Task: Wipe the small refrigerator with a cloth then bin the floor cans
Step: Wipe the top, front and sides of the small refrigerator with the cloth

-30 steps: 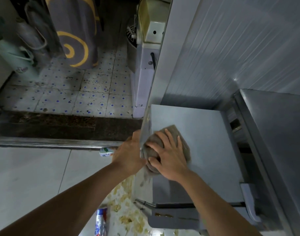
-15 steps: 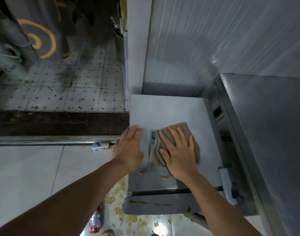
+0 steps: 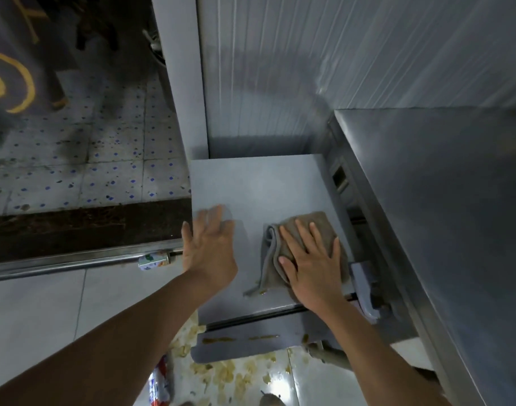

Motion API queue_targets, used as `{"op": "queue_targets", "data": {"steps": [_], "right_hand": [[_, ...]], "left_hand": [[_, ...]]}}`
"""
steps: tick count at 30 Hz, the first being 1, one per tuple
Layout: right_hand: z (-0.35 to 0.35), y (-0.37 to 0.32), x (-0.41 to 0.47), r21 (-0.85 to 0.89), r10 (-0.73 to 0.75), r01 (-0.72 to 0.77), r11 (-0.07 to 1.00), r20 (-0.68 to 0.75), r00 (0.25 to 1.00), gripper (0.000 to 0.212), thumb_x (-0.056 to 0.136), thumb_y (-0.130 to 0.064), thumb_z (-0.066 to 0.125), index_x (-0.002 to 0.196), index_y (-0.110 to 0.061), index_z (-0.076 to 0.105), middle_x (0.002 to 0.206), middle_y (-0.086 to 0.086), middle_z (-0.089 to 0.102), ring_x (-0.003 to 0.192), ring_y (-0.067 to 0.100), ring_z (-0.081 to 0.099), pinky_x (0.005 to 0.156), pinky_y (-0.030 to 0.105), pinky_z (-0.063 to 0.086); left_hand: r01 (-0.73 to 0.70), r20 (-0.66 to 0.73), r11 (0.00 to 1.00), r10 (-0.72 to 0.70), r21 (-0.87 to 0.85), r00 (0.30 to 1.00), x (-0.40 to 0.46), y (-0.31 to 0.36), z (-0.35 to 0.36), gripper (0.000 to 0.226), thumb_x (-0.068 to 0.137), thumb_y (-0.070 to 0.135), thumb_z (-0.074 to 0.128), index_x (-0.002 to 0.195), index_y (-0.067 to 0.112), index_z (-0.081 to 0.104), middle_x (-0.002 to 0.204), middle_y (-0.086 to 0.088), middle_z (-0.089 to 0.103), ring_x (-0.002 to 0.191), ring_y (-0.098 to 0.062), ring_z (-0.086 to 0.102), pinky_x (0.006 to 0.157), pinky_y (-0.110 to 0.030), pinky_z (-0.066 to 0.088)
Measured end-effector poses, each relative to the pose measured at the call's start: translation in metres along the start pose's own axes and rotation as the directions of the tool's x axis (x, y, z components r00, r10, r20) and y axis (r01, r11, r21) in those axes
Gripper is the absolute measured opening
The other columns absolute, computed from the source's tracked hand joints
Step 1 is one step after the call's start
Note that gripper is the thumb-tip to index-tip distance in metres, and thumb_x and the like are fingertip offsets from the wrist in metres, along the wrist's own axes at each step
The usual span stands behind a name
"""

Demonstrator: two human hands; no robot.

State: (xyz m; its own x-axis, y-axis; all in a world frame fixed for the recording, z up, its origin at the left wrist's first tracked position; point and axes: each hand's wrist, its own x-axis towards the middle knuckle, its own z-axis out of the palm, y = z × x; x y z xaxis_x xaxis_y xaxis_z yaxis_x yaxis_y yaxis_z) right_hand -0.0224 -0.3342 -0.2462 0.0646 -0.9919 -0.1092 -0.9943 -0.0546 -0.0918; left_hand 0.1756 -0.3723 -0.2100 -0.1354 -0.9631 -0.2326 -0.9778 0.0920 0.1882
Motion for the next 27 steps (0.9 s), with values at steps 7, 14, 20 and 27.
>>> {"op": "queue_targets", "data": {"steps": [7,14,20,27], "right_hand": [[-0.015,0.028,0.072,0.106,0.14,-0.142,0.984,0.028,0.99,0.052,0.099,-0.047,0.025,0.149,-0.039,0.011,0.16,-0.006,0.001,0.147,0.021,-0.006,0.114,0.058,0.002],[-0.023,0.051,0.11,0.154,0.142,-0.145,0.977,0.032,0.989,0.057,0.098,-0.05,0.027,0.15,-0.036,0.011,0.159,-0.002,0.002,0.146,0.028,-0.002,0.114,0.059,0.009],[-0.015,0.052,0.024,0.154,0.18,-0.188,0.97,0.062,0.982,0.059,0.099,-0.047,0.024,0.151,-0.032,0.0,0.16,0.006,-0.004,0.146,0.032,-0.002,0.117,0.054,0.007],[-0.012,0.052,-0.023,0.02,0.159,-0.16,0.987,0.057,0.986,0.059,0.099,-0.043,0.025,0.151,-0.028,0.003,0.16,0.009,0.0,0.145,0.034,0.007,0.116,0.05,0.011]], "left_hand": [[0.0,0.11,0.991,0.015,-0.131,0.994,0.009,0.022,0.01,0.068,0.089,0.019,0.048,0.145,0.038,0.014,0.156,0.012,-0.007,0.143,-0.023,-0.008,0.115,-0.048,0.016],[0.025,0.091,0.99,-0.012,-0.142,0.996,0.01,0.022,0.018,0.07,0.085,0.014,0.048,0.144,0.039,0.019,0.156,0.013,-0.002,0.143,-0.022,-0.005,0.111,-0.057,0.015],[0.053,0.107,0.99,-0.039,-0.129,0.993,0.01,0.025,0.017,0.061,0.09,0.019,0.045,0.142,0.039,0.019,0.156,0.012,0.002,0.144,-0.019,-0.004,0.111,-0.057,0.017],[0.161,0.068,0.983,-0.156,-0.084,0.985,-0.036,0.018,0.022,0.066,0.087,0.018,0.049,0.142,0.041,0.02,0.156,0.013,0.002,0.142,-0.02,0.001,0.109,-0.056,0.019]]}}
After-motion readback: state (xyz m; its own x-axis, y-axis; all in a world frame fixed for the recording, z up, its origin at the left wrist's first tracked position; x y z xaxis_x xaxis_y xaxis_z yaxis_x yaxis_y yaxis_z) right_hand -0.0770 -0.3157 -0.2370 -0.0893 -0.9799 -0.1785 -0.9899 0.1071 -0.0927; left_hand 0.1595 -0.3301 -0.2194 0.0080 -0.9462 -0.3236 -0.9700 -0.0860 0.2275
